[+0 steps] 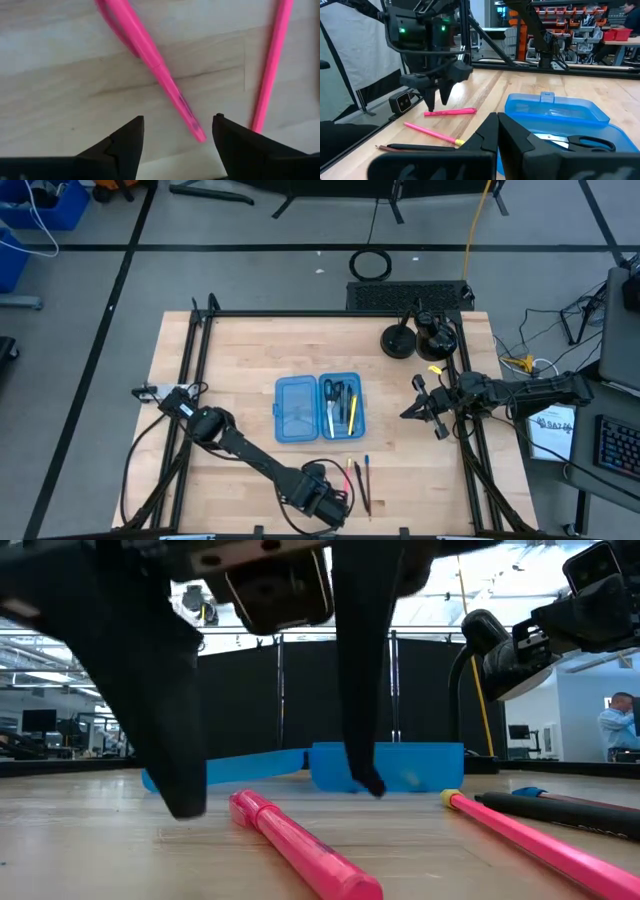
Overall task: Pick & place school supplies into a supply box
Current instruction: Put the pink pen into the blue supply box
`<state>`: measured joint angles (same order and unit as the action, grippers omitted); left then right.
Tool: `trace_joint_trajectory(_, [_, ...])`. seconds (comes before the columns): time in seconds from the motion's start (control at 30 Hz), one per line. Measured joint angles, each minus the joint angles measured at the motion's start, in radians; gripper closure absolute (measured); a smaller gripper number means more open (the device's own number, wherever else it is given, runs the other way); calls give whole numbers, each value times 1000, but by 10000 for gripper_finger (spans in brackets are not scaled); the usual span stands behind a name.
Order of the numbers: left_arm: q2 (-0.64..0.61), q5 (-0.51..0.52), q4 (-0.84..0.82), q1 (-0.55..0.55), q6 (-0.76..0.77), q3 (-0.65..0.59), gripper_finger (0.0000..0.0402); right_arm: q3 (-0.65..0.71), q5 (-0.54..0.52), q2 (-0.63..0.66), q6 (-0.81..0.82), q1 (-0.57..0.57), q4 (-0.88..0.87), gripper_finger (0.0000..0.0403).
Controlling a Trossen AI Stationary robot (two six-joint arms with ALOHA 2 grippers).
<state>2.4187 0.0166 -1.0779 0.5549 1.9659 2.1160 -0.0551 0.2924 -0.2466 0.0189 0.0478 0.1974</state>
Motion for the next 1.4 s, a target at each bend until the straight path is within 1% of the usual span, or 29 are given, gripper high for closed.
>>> trace_joint_trajectory(0.1, [0, 0, -1, -8, -1, -23, 171, 0, 0, 0, 0, 0, 1, 403])
trace_joint_trajectory(0.23, [0, -2, 14, -27, -32, -55, 192, 0, 0, 0, 0, 0, 1, 403])
trace_joint_trajectory(0.33, [-4, -10, 35, -42, -60, -76, 211, 0, 0, 0, 0, 0, 1, 403])
trace_joint_trajectory(0.47, [-7, -56, 40, -55, -105, -95, 239, 0, 0, 0, 0, 0, -2, 403])
trace_joint_trajectory(0.67, [-9, -91, 36, -46, -130, -121, 280, 0, -1, 0, 0, 0, -20, 403])
trace_joint_trajectory(0.83, [-8, -77, 32, -34, -141, -124, 311, 0, -1, 0, 0, 0, -24, 403])
trace_joint_trajectory(0.93, [-7, -76, 31, -31, -154, -124, 337, 0, -1, 0, 1, 0, -24, 403])
trace_joint_trajectory(1.1, [-6, -58, 53, -30, -161, -126, 384, 0, -1, 0, 19, 0, -24, 403])
trace_joint_trajectory(1.23, [-6, -52, 87, -30, -184, -126, 384, 0, -1, 0, 22, 0, -30, 403])
trace_joint_trajectory(1.3, [-19, -18, 91, -23, -208, -128, 378, 0, -1, 0, 22, 0, -37, 403])
trace_joint_trajectory(1.4, [-37, 91, 84, -6, -236, -132, 380, 0, -1, 0, 23, 0, -50, 403])
